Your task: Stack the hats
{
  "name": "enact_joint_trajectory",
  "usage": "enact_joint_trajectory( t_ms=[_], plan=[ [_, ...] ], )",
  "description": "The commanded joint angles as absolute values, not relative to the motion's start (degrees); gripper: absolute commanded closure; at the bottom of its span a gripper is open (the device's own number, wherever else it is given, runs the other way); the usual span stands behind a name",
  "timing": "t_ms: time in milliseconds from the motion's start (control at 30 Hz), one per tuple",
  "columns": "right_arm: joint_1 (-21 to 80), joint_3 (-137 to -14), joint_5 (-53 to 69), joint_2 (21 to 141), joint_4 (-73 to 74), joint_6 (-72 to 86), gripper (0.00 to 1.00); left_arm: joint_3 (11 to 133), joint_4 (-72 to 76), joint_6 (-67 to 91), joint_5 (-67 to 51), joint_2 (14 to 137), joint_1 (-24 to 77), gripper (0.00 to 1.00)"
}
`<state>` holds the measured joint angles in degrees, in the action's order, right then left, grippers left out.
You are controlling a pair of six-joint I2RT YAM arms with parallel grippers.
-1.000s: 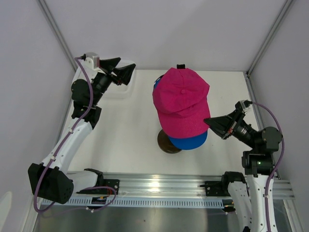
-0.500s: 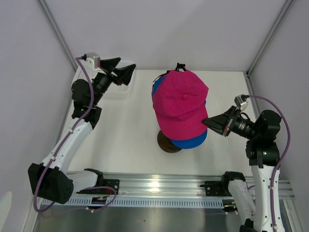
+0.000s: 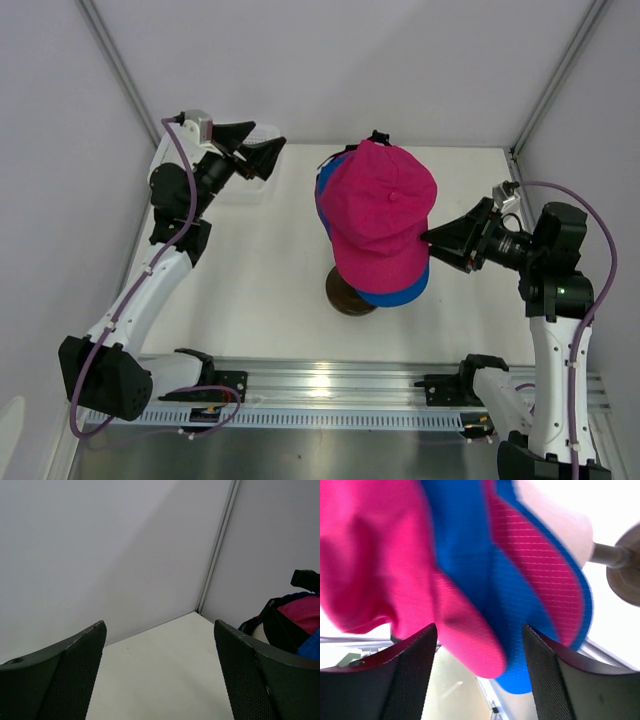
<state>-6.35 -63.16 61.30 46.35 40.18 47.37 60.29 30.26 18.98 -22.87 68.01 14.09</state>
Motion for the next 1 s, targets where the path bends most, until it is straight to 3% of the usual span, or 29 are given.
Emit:
enact_joint_trajectory(
  t_ms=[0,167,467,567,600,667,700,733,967],
  plan=[
    [-6.50,-68.11,61.96,43.78,38.42,47.80,0.27,61.79,31.29,18.10,-25.31,67.32,14.41,0.09],
    [-6.50,-70.40,59.68,43.06,40.25,45.35,0.23,64.85,29.19,18.98,-29.95,67.32,14.41,0.09],
    [-6.42,-69.70,58.54,46.58,24.53,55.89,0.23,74.69,11.11,20.65,-41.92,64.60,14.50,0.03],
    [-5.02,-69.17,55.55,46.84,20.66,57.04,0.36,73.22,10.89,26.36,-44.55,62.50,14.50,0.03],
    [-4.57,-69.34,54.07,47.02,20.31,56.69,0.55,72.34,11.16,27.15,-44.21,61.79,14.59,0.03],
    [-2.21,-69.17,53.00,47.90,19.95,55.55,0.67,69.26,10.56,26.90,-44.21,59.77,14.59,0.03],
    [-1.15,-69.00,52.56,48.25,19.60,55.55,0.88,68.91,9.42,25.85,-44.21,59.24,14.59,0.03],
    [-0.19,-68.73,51.69,48.86,19.25,55.46,1.00,68.82,8.62,25.67,-44.47,58.89,14.59,0.03],
    [8.61,-69.52,46.94,50.45,18.63,53.26,1.00,71.45,1.77,27.95,-56.13,57.31,14.94,0.03]
  ],
)
